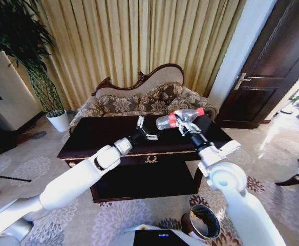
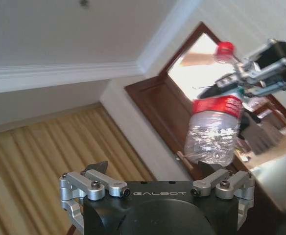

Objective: Move to the front of the table and place the trash on the table into the trash bin.

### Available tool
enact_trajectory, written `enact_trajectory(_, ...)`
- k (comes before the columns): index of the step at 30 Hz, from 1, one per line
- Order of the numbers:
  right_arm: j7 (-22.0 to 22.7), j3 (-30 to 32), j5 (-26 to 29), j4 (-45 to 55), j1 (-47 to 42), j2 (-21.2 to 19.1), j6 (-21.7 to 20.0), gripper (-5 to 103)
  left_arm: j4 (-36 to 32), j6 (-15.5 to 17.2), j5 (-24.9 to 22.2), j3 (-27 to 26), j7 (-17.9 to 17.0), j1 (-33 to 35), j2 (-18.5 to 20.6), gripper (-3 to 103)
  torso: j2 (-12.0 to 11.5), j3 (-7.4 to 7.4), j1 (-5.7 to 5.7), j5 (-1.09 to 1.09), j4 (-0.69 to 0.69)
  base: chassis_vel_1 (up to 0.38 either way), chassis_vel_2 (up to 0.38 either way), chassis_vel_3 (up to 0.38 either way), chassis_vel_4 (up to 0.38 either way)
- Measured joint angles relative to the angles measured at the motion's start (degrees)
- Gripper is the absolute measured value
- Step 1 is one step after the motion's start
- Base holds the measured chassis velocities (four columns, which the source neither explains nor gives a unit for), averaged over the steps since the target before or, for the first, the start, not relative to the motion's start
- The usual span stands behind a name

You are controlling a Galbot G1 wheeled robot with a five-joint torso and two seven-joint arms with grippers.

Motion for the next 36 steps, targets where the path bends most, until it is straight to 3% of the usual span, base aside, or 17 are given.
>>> enact_trajectory(5,0.0,1.6,-0.15,-0.1,-0.36,-0.39,-0.11,27,-2.88,2.45,-3.92,-5.0,-1.79,3.82,2.14,100,0.0,0.0,0.0,0.01,-0.01,0.0,0.0,0.0,0.0)
enact_trajectory(7,0.0,2.73,-1.2,-0.52,-0.57,-0.42,-0.19,27,-5.34,3.95,-7.37,-10.32,-3.43,8.0,4.55,100,0.0,-0.01,-0.01,0.02,0.0,0.0,0.0,0.0,0.0)
enact_trajectory(10,0.0,3.31,-2.1,-1.08,-0.58,-0.41,-0.2,27,-6.47,4.47,-8.93,-13.27,-4.36,10.2,5.64,100,0.0,0.0,0.0,0.0,0.01,0.0,0.0,0.0,0.0)
enact_trajectory(12,-0.01,4.31,-5.16,-2.35,-0.67,-0.38,-0.21,27,-8.5,5.78,-12.14,-18.92,-7.84,13.8,7.25,100,0.0,0.0,-0.01,0.02,0.01,0.0,0.0,0.0,0.0)
enact_trajectory(13,-0.01,4.31,-5.16,-2.35,-0.67,-0.38,-0.21,27,-8.5,5.78,-12.14,-18.92,-7.84,13.8,7.25,100,0.0,0.0,-0.01,0.02,0.01,0.0,0.0,0.0,0.0)
enact_trajectory(15,-0.01,5.23,-7.08,-2.66,-1.12,-0.25,-0.44,27,-10.16,7.85,-14.88,-22.47,-13.01,15.91,8.19,100,0.0,0.0,0.0,0.02,0.0,0.0,0.0,0.0,0.0)
enact_trajectory(16,-0.01,5.23,-7.08,-2.66,-1.12,-0.25,-0.44,27,-10.16,7.85,-14.88,-22.47,-13.01,15.91,8.19,100,0.0,0.0,0.0,0.02,0.0,0.0,0.0,0.0,0.0)
enact_trajectory(18,-0.02,6.2,-9.64,-2.62,-2.1,0.16,-1.81,27,-12.22,10.3,-18.38,-25.01,-19.38,17.82,8.73,100,0.01,-0.01,0.0,0.02,-0.01,0.0,0.0,0.0,0.0)
enact_trajectory(23,-0.03,6.83,-13.75,-2.65,-3.14,0.51,-3.34,27,-14.06,13.0,-21.15,-28.59,-24.52,20.53,8.74,100,0.0,-0.01,0.0,0.02,-0.01,0.0,0.0,0.0,0.0)
enact_trajectory(24,-0.04,7.39,-15.86,-2.86,-3.5,0.64,-4.65,27,-14.11,14.45,-21.62,-31.35,-26.15,22.15,8.5,100,0.01,-0.01,-0.01,0.02,-0.01,0.0,0.0,0.0,0.0)
enact_trajectory(26,-0.05,7.79,-17.13,-3.07,-3.71,0.66,-5.14,27,-13.89,15.06,-21.67,-33.06,-26.53,23.18,8.35,100,0.0,-0.01,0.0,0.02,-0.01,0.0,0.0,0.0,0.0)
enact_trajectory(28,-0.06,9.74,-21.2,-4.03,-4.4,0.59,-5.98,27,-12.9,17.15,-21.6,-40.2,-26.82,28.06,7.57,100,0.01,-0.01,0.0,0.02,0.0,0.0,0.0,0.0,0.0)
enact_trajectory(31,-0.06,11.33,-22.21,-4.16,-4.86,0.21,-6.68,27,-12.22,17.97,-21.28,-44.89,-26.65,32.04,7.18,100,0.0,0.0,0.0,0.01,0.0,0.0,0.0,0.0,0.0)
enact_trajectory(36,-0.08,14.59,-22.14,-2.91,-5.98,-1.39,-6.64,27,-11.29,16.61,-19.3,-58.01,-22.23,43.56,7.45,100,0.01,-0.01,0.0,0.02,0.01,0.0,0.0,0.0,0.0)
